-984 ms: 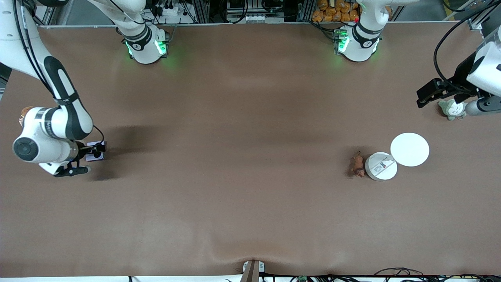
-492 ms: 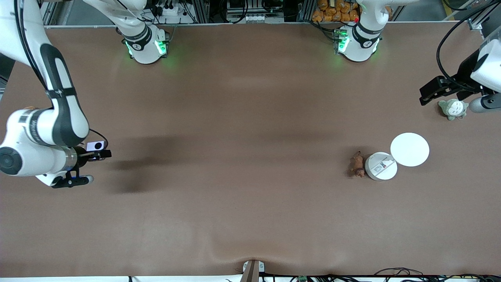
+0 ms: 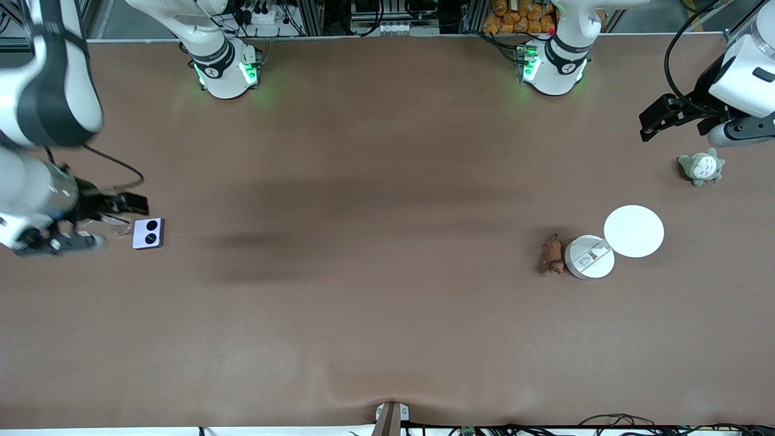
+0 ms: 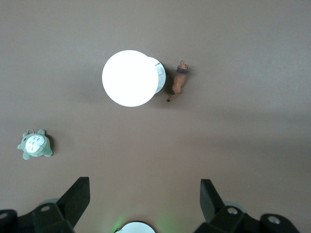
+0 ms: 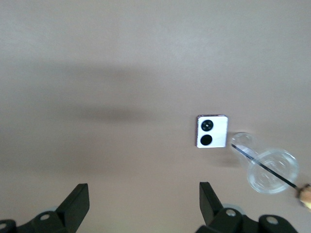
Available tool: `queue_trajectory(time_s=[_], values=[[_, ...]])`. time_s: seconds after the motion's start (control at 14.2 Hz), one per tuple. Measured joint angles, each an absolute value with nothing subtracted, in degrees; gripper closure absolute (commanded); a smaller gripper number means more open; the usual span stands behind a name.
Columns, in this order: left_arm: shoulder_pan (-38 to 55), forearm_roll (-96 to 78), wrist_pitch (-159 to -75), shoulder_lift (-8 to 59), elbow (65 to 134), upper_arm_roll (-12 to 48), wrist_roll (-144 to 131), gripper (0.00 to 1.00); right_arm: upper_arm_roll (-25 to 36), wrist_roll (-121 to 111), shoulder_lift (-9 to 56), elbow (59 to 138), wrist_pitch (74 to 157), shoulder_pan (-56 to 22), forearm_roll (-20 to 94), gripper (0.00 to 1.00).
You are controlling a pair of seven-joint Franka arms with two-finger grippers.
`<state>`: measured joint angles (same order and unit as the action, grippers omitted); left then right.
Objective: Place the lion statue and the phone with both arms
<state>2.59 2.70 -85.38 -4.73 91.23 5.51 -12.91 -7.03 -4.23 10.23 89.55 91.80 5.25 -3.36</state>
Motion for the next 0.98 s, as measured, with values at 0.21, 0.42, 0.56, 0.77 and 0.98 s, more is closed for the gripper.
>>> queue_trajectory(time_s=[0.21, 0.42, 0.56, 0.77, 0.98], values=[[4.9, 2.7, -85.4, -4.9, 91.3, 1.9, -11.1, 0.00, -7.0, -4.2, 2.6, 92.1, 90.7, 5.2, -2.1, 0.00], [5.0, 2.7, -85.4, -4.9, 91.7, 1.4, -10.9, 0.00, -6.2, -2.2, -1.3, 92.9, 89.4, 4.6, 1.1, 0.00], [5.1, 2.7, -85.4, -4.8, 91.8, 1.4, -10.9, 0.00, -4.0, -0.1, -2.2, 92.6, 86.8, 2.0, 1.5, 0.00], [5.1, 2.7, -85.3, -4.8, 91.8, 1.3, -10.9, 0.00, -2.7, 0.7, -2.6, 90.8, 82.7, 0.3, 1.5, 0.00], [5.1, 2.7, -85.3, -4.9, 91.8, 1.3, -10.9, 0.00, -2.3, 0.7, -2.7, 88.9, 80.9, 0.3, 1.5, 0.00]])
